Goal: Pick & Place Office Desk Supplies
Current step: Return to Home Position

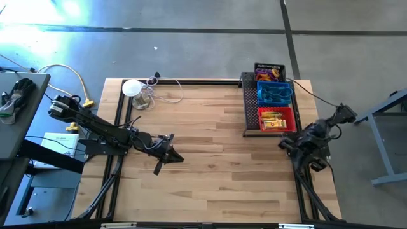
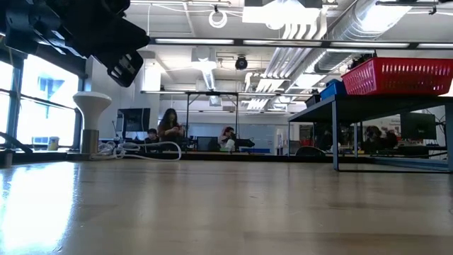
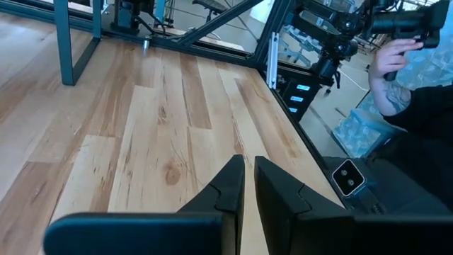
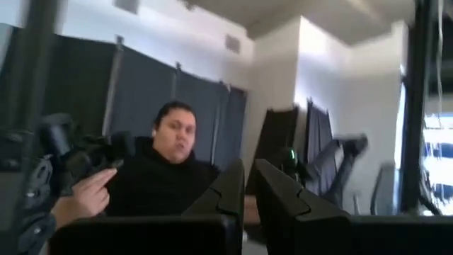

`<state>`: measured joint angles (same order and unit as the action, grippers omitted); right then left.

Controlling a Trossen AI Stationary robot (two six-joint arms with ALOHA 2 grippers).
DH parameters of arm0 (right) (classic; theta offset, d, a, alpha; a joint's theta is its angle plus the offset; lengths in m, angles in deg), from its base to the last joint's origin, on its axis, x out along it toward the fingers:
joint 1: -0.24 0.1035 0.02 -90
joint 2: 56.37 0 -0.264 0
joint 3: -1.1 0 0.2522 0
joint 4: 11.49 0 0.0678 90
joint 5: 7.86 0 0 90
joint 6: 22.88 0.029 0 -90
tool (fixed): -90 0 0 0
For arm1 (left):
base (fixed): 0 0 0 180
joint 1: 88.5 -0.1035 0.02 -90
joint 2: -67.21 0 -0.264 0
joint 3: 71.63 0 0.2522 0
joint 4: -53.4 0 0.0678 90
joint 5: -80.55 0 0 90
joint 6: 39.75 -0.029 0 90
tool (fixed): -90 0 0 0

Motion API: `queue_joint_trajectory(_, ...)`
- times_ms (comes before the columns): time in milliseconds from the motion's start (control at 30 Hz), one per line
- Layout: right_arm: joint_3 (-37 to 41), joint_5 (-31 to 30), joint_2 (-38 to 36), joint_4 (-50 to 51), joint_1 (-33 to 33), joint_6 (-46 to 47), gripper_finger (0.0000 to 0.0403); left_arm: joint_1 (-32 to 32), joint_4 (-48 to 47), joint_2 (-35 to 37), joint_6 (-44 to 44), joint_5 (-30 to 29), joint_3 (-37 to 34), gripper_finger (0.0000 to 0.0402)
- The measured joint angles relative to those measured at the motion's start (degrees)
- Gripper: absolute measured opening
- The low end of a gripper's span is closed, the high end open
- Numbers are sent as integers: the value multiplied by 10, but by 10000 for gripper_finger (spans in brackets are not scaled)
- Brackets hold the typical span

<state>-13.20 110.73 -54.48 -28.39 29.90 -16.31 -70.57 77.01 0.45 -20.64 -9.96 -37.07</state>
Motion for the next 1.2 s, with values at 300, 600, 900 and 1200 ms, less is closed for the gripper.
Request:
queue_joint_trajectory(300, 0, -64, 0, 136, 0, 32, 23, -2, 0, 0, -16, 0, 0, 29)
queue_joint_trajectory(600, 0, -119, 0, 200, 0, 39, 23, -2, 0, 0, -28, -9, 0, 29)
queue_joint_trajectory(900, 0, -206, 0, 244, 0, 37, 23, -2, 0, 0, -70, -18, 0, 29)
queue_joint_trajectory(1200, 0, -212, 0, 244, 0, 37, 23, -2, 0, 0, -93, -70, 0, 29)
